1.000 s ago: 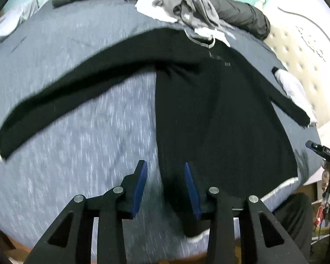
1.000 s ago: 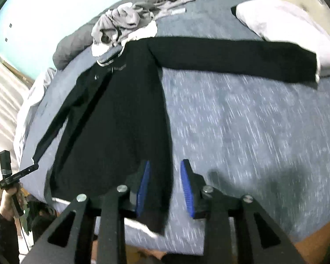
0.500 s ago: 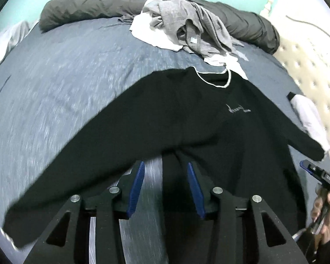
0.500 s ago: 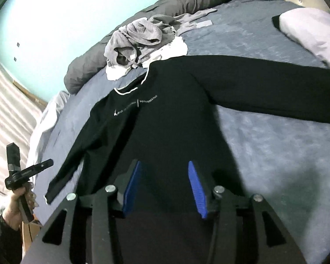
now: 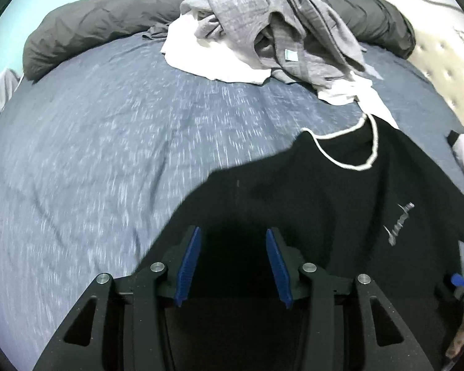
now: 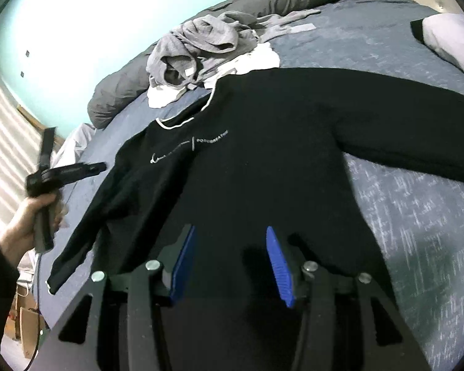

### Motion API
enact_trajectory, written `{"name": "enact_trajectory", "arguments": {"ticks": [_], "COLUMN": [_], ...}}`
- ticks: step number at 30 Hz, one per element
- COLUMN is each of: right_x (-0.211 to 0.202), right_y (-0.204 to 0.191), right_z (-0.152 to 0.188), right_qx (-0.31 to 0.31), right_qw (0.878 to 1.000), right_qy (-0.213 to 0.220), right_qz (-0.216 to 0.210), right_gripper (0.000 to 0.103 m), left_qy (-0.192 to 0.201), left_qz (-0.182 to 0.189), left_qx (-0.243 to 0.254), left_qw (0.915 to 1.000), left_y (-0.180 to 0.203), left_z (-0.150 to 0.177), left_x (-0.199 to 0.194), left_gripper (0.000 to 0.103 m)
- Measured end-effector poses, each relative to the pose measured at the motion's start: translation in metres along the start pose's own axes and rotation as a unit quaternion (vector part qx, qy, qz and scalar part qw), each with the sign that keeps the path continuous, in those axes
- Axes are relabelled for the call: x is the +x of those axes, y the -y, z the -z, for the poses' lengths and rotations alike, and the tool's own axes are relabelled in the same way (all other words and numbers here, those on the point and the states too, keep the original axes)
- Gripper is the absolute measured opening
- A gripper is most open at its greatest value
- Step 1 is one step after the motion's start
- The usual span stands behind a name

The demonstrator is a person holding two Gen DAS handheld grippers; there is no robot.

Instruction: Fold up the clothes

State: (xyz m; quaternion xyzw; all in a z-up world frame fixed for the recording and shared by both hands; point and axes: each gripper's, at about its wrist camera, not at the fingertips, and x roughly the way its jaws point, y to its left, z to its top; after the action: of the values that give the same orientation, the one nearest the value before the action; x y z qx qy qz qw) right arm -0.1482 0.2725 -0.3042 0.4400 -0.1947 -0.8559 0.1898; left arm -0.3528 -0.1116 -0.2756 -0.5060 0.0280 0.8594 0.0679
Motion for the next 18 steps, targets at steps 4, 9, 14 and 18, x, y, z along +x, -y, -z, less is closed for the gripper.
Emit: {"name": "enact_trajectory", "arguments": {"ticks": [4, 9, 14, 18], "right_x": [0.007, 0.014, 0.015, 0.015], "right_y": [-0.004, 0.002, 0.006, 0.007], "right_z": [-0.007, -0.01, -0.012, -0.011], "right_qx": [-0.023, -0.02, -0.012, -0.013], "right_qw": [1.0, 1.0, 1.0, 1.0], "right_qy": [-0.004, -0.007, -0.002, 0.0], "right_qz": [0.0, 0.004, 0.001, 0.0], "right_gripper": [0.048, 0.048, 0.048, 0.048], "left_qy": [-0.005, -0.02, -0.011, 0.016], "left_qz": [-0.014, -0.014, -0.018, -0.028], "left_qx": [0.011, 0.023, 0.03, -0.005], "left_qw": [0.9998, 0.9994, 0.9993, 0.9995], "left_y": [0.001, 0.003, 0.006, -0.011], "left_z": [-0.017, -0.025, -0.028, -0.044], "left_x": [0.022, 0.041, 0.038, 0.023], "left_gripper": [0.048, 0.039, 0.014, 0.013]}}
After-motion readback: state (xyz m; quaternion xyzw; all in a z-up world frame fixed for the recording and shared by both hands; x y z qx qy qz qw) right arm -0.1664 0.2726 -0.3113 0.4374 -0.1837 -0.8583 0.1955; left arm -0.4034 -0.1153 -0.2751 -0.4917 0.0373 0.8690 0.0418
